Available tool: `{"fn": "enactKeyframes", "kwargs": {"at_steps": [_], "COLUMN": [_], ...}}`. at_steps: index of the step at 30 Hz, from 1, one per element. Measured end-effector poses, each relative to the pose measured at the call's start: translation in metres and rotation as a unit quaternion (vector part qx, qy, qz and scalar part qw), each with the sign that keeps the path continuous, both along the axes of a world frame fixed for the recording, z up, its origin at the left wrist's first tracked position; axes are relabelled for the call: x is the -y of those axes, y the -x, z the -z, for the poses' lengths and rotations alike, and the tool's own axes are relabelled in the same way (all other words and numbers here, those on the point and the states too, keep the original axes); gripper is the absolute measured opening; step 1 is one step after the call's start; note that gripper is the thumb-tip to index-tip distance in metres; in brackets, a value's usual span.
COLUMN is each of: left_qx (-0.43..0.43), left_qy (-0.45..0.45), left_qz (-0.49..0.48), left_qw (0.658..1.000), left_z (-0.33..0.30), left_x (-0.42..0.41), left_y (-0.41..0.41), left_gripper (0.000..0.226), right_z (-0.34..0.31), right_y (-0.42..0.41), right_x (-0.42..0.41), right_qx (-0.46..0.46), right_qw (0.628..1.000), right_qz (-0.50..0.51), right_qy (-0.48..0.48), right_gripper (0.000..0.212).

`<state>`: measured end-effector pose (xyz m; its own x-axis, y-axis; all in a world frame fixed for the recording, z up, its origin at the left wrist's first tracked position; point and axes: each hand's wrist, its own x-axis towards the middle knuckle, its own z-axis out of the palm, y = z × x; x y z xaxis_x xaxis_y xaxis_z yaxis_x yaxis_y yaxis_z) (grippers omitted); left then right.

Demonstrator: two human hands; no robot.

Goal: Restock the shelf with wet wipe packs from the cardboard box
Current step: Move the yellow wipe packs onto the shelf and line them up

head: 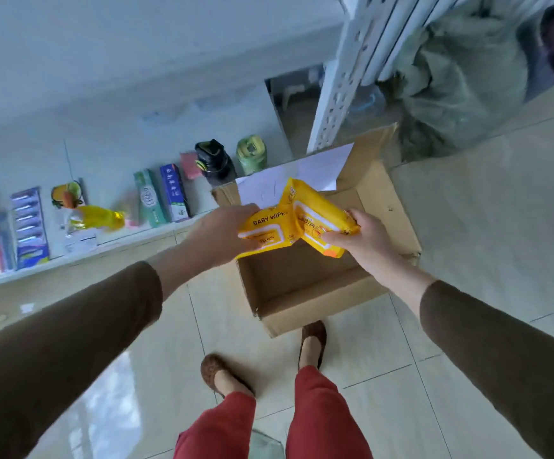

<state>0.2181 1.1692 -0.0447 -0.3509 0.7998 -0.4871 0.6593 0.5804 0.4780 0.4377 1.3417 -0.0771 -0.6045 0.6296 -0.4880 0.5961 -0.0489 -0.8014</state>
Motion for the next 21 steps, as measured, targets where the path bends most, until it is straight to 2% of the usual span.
{"fn": "enactKeyframes", "kwargs": {"at_steps": [3,8,12,17,21], "left_qx": [-0.003,-0.043,-0.096,-0.170,-0.178], "left_qy": [-0.032,-0.089,-0.116,-0.167,-0.172], "left_qz": [-0.027,-0.043,-0.046,-0.051,-0.083], "left_qw": [0.999,0.994,0.987,0.970,0.965], "left_z": [-0.089,-0.198,-0.243,-0.282,-0.292], "left_x": [0.042,0.112,0.141,0.146,0.125], "left_y": [0.024,0.080,0.126,0.203,0.266], "left_gripper": [0.052,0.035,0.033,0.033,0.034], "right_z": [-0.087,-0.191,-0.236,-0.275,-0.282], "right_y": [0.028,0.087,0.144,0.238,0.314], "right_x": [0.031,0.081,0.094,0.082,0.051], "right_qx": [-0.052,-0.146,-0.199,-0.230,-0.227], "right_qw": [0.998,0.989,0.980,0.973,0.970], "right_qz": [0.023,0.016,0.011,-0.028,-0.055], "right_qy": [-0.001,0.013,0.017,-0.023,-0.068], "right_gripper": [0.025,0.034,0.032,0.024,0.023]}}
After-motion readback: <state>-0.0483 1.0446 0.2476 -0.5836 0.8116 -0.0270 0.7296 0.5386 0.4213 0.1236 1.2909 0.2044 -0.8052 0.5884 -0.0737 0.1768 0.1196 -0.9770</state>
